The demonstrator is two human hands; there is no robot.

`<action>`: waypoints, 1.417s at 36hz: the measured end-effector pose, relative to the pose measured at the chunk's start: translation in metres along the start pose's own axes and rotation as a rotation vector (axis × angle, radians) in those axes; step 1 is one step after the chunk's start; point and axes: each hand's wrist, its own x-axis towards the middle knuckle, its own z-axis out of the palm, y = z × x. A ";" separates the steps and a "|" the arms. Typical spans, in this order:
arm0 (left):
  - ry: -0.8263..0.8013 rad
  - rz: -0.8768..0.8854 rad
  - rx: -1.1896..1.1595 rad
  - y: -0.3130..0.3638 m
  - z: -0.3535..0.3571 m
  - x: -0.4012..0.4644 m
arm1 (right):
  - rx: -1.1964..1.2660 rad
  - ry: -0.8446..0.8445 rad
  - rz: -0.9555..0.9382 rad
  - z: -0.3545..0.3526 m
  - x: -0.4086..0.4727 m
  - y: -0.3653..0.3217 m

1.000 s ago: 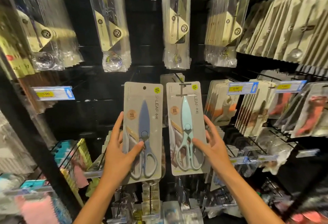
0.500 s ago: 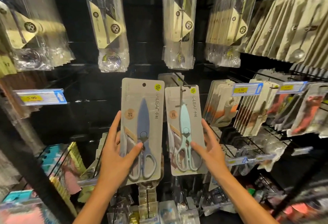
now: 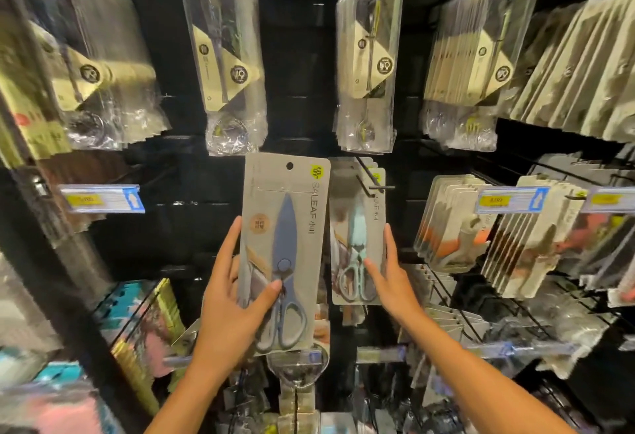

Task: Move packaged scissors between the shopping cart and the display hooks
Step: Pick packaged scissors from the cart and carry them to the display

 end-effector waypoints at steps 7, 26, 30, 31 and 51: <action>0.025 0.007 -0.003 0.002 0.009 -0.002 | -0.086 0.002 -0.022 0.002 0.025 0.009; 0.017 0.029 -0.001 -0.005 0.024 -0.010 | 0.222 -0.132 -0.179 -0.019 -0.035 -0.053; -0.002 0.019 -0.018 -0.010 0.038 -0.018 | 0.271 -0.182 -0.254 -0.022 -0.058 -0.076; -0.008 0.014 -0.039 -0.011 0.042 -0.020 | 0.268 -0.181 -0.261 -0.021 -0.062 -0.077; -0.324 -0.107 -0.008 -0.019 0.081 -0.025 | 0.289 -0.009 -0.137 -0.040 -0.089 -0.038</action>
